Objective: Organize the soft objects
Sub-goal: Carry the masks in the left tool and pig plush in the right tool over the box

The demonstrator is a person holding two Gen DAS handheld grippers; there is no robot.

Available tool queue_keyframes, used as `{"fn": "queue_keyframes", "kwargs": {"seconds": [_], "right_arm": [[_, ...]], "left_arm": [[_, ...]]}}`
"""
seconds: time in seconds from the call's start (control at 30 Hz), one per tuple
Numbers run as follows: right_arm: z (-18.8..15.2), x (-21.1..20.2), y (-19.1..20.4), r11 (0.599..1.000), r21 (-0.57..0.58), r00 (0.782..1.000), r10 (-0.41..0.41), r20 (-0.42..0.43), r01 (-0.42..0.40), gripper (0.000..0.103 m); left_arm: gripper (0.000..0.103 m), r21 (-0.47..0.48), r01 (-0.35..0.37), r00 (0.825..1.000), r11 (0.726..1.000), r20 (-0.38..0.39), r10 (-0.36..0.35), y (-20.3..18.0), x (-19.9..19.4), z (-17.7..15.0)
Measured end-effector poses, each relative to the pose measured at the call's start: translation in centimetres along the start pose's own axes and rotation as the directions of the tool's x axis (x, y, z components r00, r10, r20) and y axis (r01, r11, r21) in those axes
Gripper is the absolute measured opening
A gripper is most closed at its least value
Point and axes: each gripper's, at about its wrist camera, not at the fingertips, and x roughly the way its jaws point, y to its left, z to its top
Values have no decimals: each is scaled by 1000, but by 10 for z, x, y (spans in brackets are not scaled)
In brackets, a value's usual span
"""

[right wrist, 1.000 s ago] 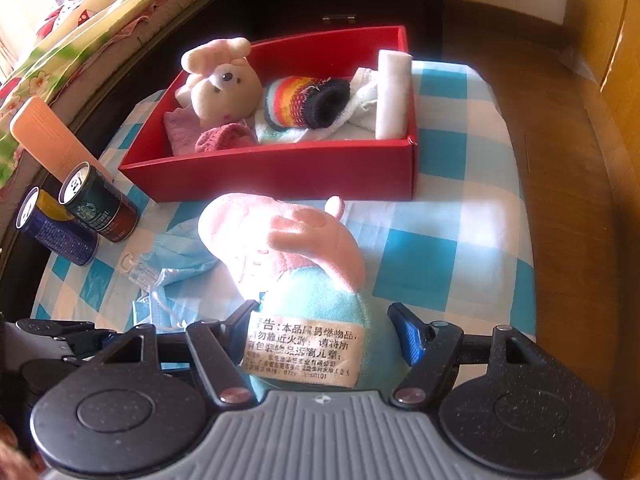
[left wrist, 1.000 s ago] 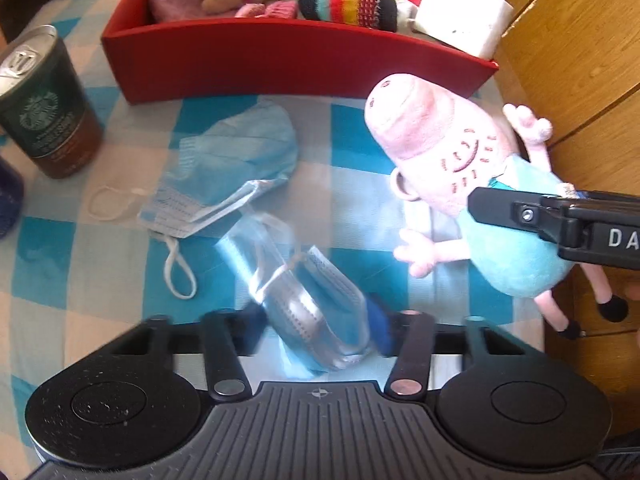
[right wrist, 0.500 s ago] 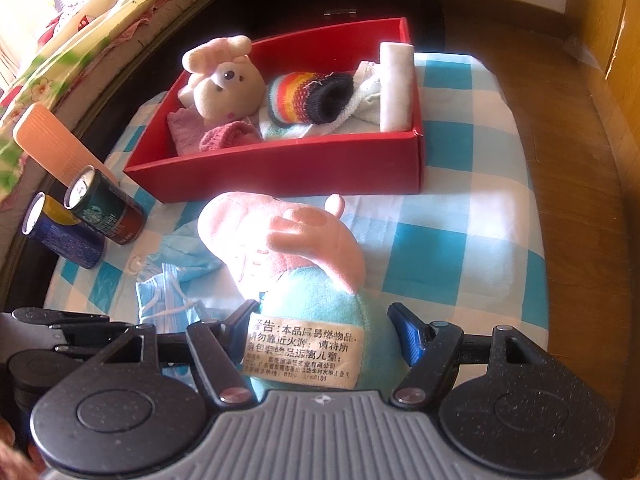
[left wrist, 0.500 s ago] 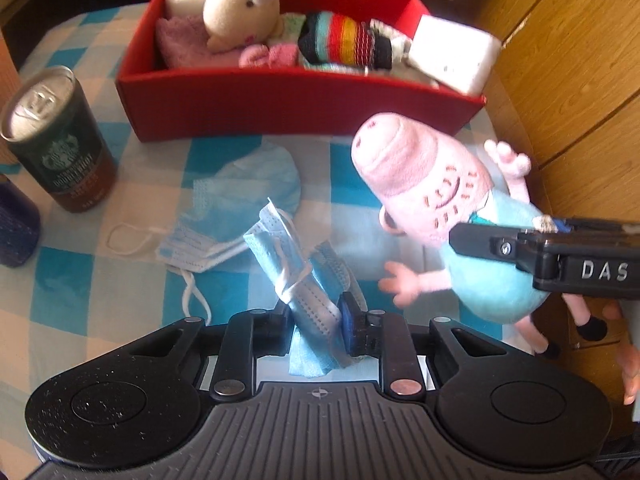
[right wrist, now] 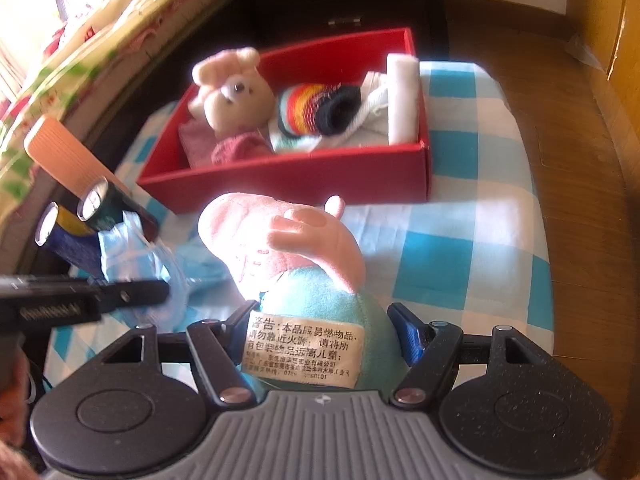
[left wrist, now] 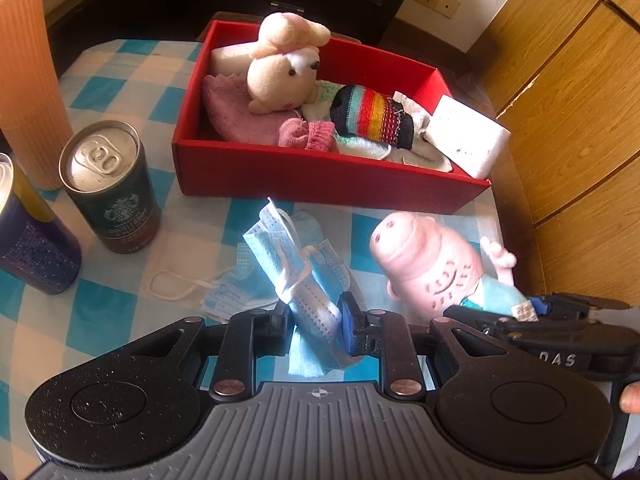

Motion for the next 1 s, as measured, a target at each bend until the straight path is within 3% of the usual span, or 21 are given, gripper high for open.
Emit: {"fn": "queue_keyframes", "kwargs": {"seconds": [0.37, 0.53, 1.0], "right_arm": [[8, -13, -5, 999, 40, 999, 21, 44, -23, 48], [12, -23, -6, 997, 61, 996, 33, 83, -38, 48], [39, -63, 9, 993, 65, 970, 82, 229, -99, 48]], "left_arm": [[23, -44, 23, 999, 999, 51, -20, 9, -16, 11], [23, -74, 50, 993, 996, 112, -41, 12, -33, 24], [24, -56, 83, 973, 995, 220, -69, -6, -57, 47]]}}
